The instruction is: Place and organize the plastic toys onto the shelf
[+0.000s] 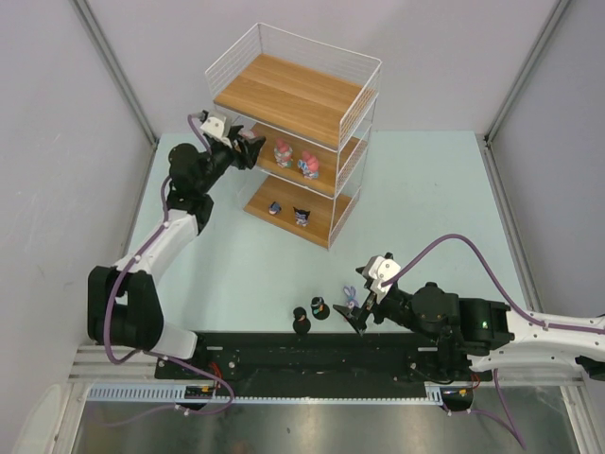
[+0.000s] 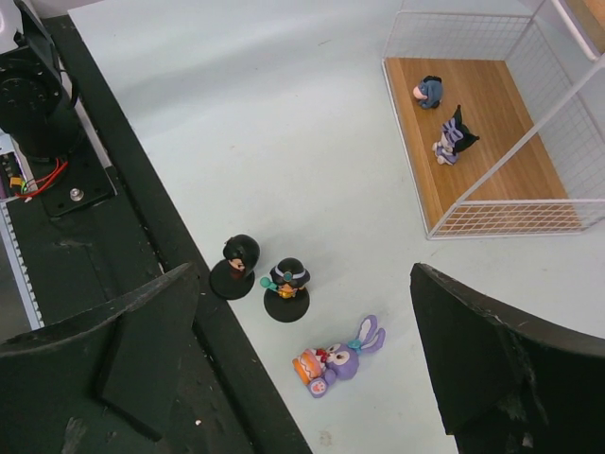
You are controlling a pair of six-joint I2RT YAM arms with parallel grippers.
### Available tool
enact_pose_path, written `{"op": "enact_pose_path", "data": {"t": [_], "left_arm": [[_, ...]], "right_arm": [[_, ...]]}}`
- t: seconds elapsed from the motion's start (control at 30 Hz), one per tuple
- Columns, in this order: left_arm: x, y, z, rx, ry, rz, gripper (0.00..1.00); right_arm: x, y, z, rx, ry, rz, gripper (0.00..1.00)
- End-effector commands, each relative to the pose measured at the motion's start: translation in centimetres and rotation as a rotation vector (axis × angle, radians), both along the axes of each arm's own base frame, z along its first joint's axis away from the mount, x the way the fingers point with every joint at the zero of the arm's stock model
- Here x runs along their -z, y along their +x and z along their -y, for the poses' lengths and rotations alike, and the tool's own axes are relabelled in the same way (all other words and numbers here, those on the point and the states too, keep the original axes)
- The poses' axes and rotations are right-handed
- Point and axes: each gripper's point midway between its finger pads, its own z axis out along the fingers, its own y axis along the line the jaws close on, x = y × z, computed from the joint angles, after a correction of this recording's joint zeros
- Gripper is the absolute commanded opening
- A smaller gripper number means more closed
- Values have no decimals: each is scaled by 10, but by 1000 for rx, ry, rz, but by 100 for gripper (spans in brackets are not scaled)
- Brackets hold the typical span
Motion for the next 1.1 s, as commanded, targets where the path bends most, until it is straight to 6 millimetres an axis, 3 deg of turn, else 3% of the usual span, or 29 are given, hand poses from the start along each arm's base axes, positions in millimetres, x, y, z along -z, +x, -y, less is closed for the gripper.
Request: {"op": "enact_pose_path", "data": {"t": [0.0, 0.2, 1.07], "left_arm": [[-32, 6, -4, -5, 11, 119, 0], [-18, 14, -4, -14, 11, 103, 0], [3, 24, -1, -5, -16, 56, 0]], "right_arm": [[-9, 4, 1, 21, 31, 18, 98], [-8, 5, 1, 24, 27, 19, 99], [-9, 5, 4, 31, 32, 20, 99]]}}
